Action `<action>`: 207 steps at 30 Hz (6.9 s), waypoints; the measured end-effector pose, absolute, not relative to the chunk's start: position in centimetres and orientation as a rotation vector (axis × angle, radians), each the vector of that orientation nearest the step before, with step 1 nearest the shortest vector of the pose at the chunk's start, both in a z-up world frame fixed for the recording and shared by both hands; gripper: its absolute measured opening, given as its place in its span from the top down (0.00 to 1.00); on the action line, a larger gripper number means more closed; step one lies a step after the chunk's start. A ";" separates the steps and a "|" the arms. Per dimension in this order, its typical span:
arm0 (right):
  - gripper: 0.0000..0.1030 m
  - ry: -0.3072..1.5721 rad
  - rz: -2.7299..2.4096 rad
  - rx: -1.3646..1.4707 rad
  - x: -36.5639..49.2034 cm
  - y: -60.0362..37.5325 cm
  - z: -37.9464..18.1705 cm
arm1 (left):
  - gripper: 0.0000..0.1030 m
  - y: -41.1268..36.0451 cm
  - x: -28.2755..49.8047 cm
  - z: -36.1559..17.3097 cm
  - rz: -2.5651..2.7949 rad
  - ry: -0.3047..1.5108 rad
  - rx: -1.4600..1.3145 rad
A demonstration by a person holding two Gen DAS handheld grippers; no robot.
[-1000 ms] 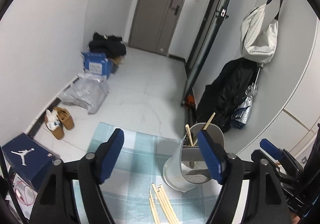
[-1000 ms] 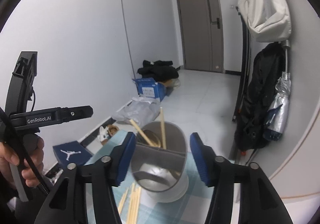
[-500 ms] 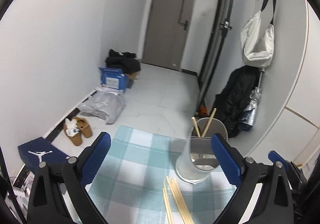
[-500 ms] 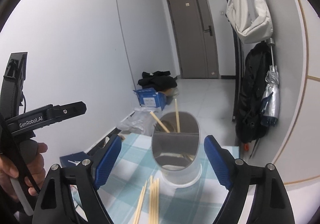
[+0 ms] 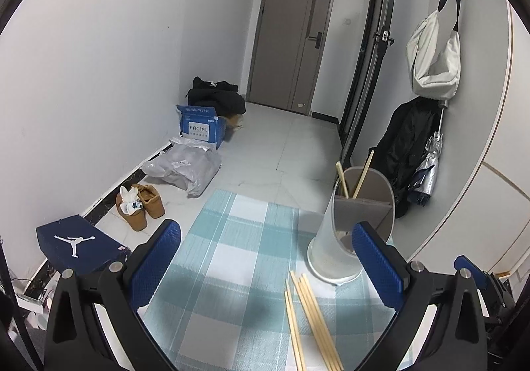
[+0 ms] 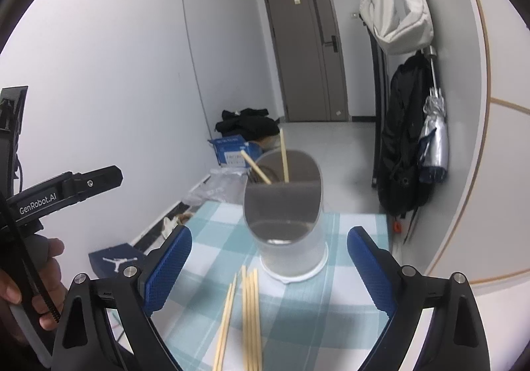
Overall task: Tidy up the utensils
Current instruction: 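Lower the right gripper to the chopstick pile and grasp one chopstick, then lift the chopstick with the right gripper while the left gripper grasps another chopstick, then carry both chopsticks over the white holder and lower them in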
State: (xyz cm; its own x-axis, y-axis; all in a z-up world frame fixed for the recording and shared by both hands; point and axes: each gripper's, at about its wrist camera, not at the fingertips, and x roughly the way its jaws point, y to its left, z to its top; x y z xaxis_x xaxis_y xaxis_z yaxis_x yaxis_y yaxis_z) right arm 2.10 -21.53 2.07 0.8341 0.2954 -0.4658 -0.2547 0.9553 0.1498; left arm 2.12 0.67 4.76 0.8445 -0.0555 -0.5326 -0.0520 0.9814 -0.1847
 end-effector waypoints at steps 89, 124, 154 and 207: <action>0.97 1.073 0.472 -0.093 11.0 -16.3 -11.4 | 0.01 2.0 6.7 -7.4 -0.028 1.084 -0.190; 0.97 0.812 0.491 0.407 10.8 -26.4 -5.3 | 0.11 -1.9 8.6 -10.3 -0.007 1.236 -0.007; 0.96 0.732 0.468 0.291 9.4 -24.9 -3.5 | 0.99 -1.4 8.8 -3.4 -0.096 0.970 -0.239; 0.97 0.387 0.349 0.190 5.6 -24.9 8.8 | 1.00 -3.2 5.6 12.0 -0.368 0.677 -0.179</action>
State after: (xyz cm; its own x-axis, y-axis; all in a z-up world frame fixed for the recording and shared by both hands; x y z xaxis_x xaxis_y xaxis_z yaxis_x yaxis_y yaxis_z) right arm 5.62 -24.85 8.80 0.8679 0.3667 -0.3350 -0.2953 0.9233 0.2457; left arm 5.55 -3.24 12.01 0.7184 -0.3882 -0.5773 0.2735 0.9206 -0.2787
